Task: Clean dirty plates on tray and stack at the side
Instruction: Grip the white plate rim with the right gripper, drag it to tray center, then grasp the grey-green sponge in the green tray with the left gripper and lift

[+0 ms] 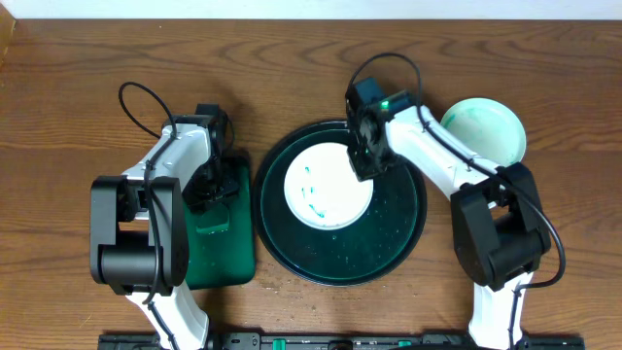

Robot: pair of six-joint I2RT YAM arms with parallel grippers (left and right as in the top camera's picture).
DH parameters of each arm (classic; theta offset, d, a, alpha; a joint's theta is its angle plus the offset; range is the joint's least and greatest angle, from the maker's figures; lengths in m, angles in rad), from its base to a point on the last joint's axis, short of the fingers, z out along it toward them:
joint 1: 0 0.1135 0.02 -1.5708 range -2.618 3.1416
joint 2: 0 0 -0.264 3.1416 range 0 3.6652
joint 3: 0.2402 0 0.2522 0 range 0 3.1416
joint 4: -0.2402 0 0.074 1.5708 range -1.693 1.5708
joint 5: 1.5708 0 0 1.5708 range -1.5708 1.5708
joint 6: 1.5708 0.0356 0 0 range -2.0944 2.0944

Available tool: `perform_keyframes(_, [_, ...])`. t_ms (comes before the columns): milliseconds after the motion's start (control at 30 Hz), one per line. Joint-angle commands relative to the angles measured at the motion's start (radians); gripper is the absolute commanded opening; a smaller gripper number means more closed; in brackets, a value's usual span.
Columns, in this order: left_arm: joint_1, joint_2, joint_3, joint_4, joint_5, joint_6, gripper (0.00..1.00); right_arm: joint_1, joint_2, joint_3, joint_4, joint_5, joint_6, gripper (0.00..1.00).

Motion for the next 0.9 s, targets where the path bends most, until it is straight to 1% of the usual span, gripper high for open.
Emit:
perform_keyframes(0, [0.0,0.021,-0.011,0.002,0.02,0.006,0.52,0.027,-0.023,-0.06,-0.002,0.009,0.062,0.01])
perform_keyframes(33, [0.0,0.021,-0.011,0.002,0.019,0.006,0.5,0.03,-0.023,-0.08,0.007,0.007,0.062,0.01])
perform_keyframes(100, [0.0,0.021,-0.011,0.002,0.019,0.006,0.41,0.032,-0.023,-0.117,0.024,0.005,0.062,0.01])
perform_keyframes(167, [0.0,0.021,-0.011,0.003,0.019,0.006,0.25,0.032,-0.023,-0.146,0.04,0.0,0.062,0.01])
perform_keyframes(200, [0.0,0.021,-0.011,0.006,0.019,0.006,0.12,0.032,-0.023,-0.162,0.051,-0.003,0.062,0.01])
perform_keyframes(233, [0.0,0.021,-0.011,0.01,0.019,0.007,0.08,0.032,-0.023,-0.171,0.06,-0.005,0.062,0.01])
perform_keyframes(400, [0.0,0.018,-0.009,0.008,0.01,0.029,0.07,0.032,-0.023,-0.18,0.068,-0.007,0.061,0.01])
perform_keyframes(600, [0.0,-0.044,-0.009,-0.042,-0.101,0.029,0.07,0.032,-0.023,-0.18,0.071,-0.007,0.053,0.01])
perform_keyframes(667, [0.0,-0.087,-0.009,-0.058,-0.113,0.029,0.07,0.032,-0.023,-0.18,0.073,-0.006,0.05,0.01])
perform_keyframes(700, [0.0,-0.111,-0.009,-0.065,-0.111,0.027,0.08,0.032,-0.023,-0.18,0.076,-0.006,0.05,0.01])
perform_keyframes(733, [0.0,-0.127,-0.009,-0.07,-0.109,0.028,0.14,0.032,-0.023,-0.18,0.077,-0.006,0.05,0.01])
perform_keyframes(767, [0.0,-0.145,-0.009,-0.076,-0.108,0.028,0.35,0.032,-0.023,-0.18,0.078,-0.006,0.049,0.01])
perform_keyframes(800, [0.0,-0.16,-0.009,-0.083,-0.108,0.028,0.48,0.032,-0.023,-0.18,0.079,-0.008,0.044,0.01])
perform_keyframes(833, [0.0,-0.174,-0.009,-0.09,-0.108,0.028,0.57,0.032,-0.023,-0.18,0.08,-0.008,0.042,0.01])
perform_keyframes(867, [0.0,-0.183,-0.009,-0.095,-0.108,0.028,0.6,0.032,-0.023,-0.18,0.08,-0.008,0.037,0.01])
